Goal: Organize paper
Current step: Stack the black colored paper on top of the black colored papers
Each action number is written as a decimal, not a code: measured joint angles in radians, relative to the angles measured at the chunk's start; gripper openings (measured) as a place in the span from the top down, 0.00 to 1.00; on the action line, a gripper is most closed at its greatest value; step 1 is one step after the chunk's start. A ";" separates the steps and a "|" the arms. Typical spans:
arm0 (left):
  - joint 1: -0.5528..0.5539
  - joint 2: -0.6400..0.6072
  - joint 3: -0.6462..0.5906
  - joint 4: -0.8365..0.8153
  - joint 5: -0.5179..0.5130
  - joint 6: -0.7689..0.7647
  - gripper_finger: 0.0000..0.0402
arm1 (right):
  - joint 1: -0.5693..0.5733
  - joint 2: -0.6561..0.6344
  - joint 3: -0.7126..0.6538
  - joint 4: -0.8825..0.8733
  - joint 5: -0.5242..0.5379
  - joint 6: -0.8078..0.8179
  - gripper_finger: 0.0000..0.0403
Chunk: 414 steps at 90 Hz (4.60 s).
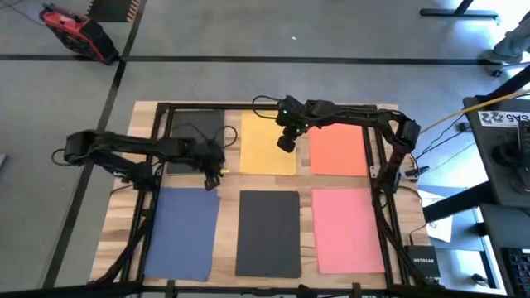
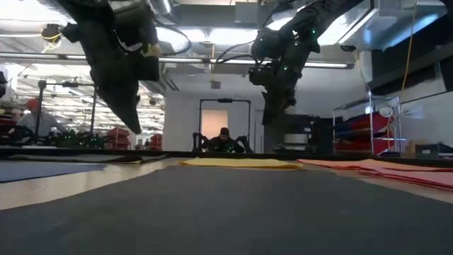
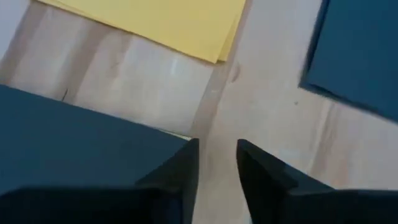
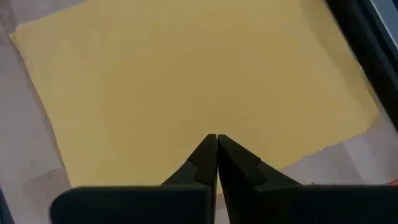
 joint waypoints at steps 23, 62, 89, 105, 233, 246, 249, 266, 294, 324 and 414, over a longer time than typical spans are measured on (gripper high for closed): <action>-0.028 0.092 0.000 0.001 -0.081 0.027 0.66 | 0.000 0.001 0.000 0.002 0.007 -0.014 1.00; -0.027 0.176 0.000 0.033 -0.201 0.032 0.68 | 0.000 0.001 0.000 0.005 0.035 -0.034 1.00; -0.030 0.168 0.059 -0.083 -0.127 -0.119 0.99 | 0.000 0.001 0.000 0.004 0.051 -0.047 1.00; -0.055 0.105 0.126 -0.103 -0.091 -0.276 1.00 | 0.000 0.001 0.000 -0.004 0.051 -0.067 1.00; -0.695 0.470 0.539 0.387 -0.390 -0.798 1.00 | -0.111 -0.228 0.000 -0.116 0.095 -0.080 1.00; -0.700 0.522 0.599 0.391 -0.363 -0.756 1.00 | -0.111 -0.228 0.000 -0.117 0.098 -0.077 1.00; -0.701 0.533 0.611 0.391 -0.357 -0.747 1.00 | -0.111 -0.228 0.000 -0.117 0.104 -0.077 1.00; -0.702 0.590 0.657 0.415 -0.316 -0.699 1.00 | -0.111 -0.228 0.000 -0.117 0.113 -0.077 1.00; -0.700 0.655 0.728 0.461 -0.250 -0.620 1.00 | -0.111 -0.228 0.000 -0.118 0.113 -0.058 1.00; -0.693 0.726 0.810 0.460 -0.187 -0.570 1.00 | -0.111 -0.228 0.000 -0.127 0.113 -0.056 1.00; -0.687 0.738 0.821 0.412 -0.139 -0.528 0.85 | -0.111 -0.227 0.000 -0.139 0.113 -0.065 1.00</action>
